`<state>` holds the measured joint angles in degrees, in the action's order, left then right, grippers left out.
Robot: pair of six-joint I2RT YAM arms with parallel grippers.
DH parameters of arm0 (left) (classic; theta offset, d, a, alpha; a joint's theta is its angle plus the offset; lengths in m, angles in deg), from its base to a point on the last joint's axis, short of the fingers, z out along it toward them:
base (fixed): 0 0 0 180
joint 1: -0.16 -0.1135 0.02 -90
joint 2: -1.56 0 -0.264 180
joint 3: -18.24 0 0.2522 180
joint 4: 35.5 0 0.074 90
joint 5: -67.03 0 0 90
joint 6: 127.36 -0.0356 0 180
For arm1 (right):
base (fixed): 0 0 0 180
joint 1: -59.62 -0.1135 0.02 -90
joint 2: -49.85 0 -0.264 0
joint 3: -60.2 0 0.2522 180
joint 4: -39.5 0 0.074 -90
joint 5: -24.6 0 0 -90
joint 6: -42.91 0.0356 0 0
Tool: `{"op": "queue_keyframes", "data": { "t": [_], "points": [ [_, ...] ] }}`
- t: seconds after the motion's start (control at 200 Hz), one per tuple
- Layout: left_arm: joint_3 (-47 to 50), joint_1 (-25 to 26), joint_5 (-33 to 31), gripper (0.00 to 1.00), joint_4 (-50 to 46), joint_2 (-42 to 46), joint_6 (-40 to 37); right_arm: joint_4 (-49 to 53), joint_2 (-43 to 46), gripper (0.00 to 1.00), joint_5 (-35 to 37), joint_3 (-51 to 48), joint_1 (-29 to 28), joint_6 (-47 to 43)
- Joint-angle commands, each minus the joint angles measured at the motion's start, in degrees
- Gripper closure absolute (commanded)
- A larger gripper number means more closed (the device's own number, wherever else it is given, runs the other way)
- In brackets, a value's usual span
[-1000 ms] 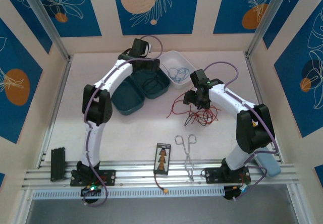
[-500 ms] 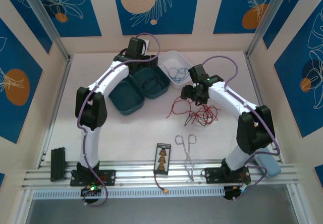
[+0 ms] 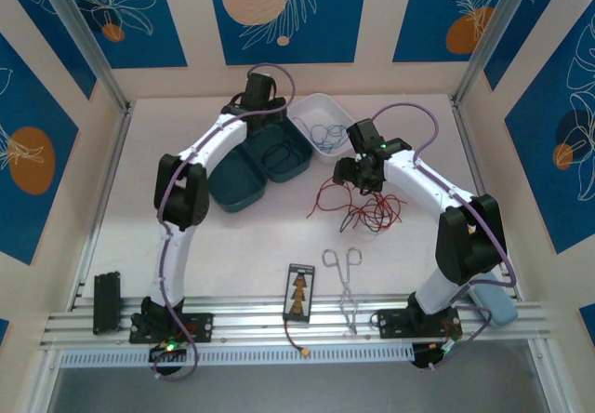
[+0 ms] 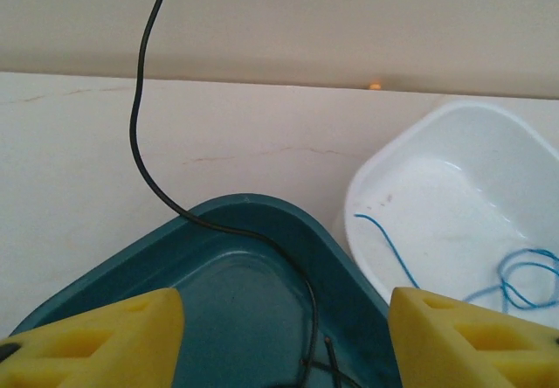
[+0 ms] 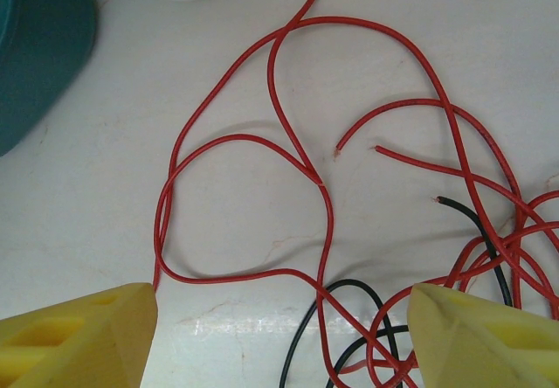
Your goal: Untangle the cables
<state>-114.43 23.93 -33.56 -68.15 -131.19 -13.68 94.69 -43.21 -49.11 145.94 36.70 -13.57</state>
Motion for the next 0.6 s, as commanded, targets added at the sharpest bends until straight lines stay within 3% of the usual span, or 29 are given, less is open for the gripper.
{"op": "queue_keyframes", "data": {
  "t": [0.0,0.125,0.38,0.595],
  "points": [
    [-4.8,-1.6,-3.3,0.31,3.9,-2.7,5.0,1.0,1.7,0.24,0.1,-0.5,-0.2,0.1],
    [-10.3,-4.1,-1.1,0.3,3.4,-6.0,7.6,0.8,1.8,0.24,-0.1,-1.3,-0.2,0.2],
    [-15.9,-9.2,9.6,0.31,4.7,-10.8,13.6,0.3,0.0,0.24,-0.3,-1.7,0.1,0.9],
    [-25.0,-10.5,17.4,0.31,1.4,-17.4,15.3,0.3,-3.0,0.24,-1.2,0.1,-0.3,0.9]
  ]
}}
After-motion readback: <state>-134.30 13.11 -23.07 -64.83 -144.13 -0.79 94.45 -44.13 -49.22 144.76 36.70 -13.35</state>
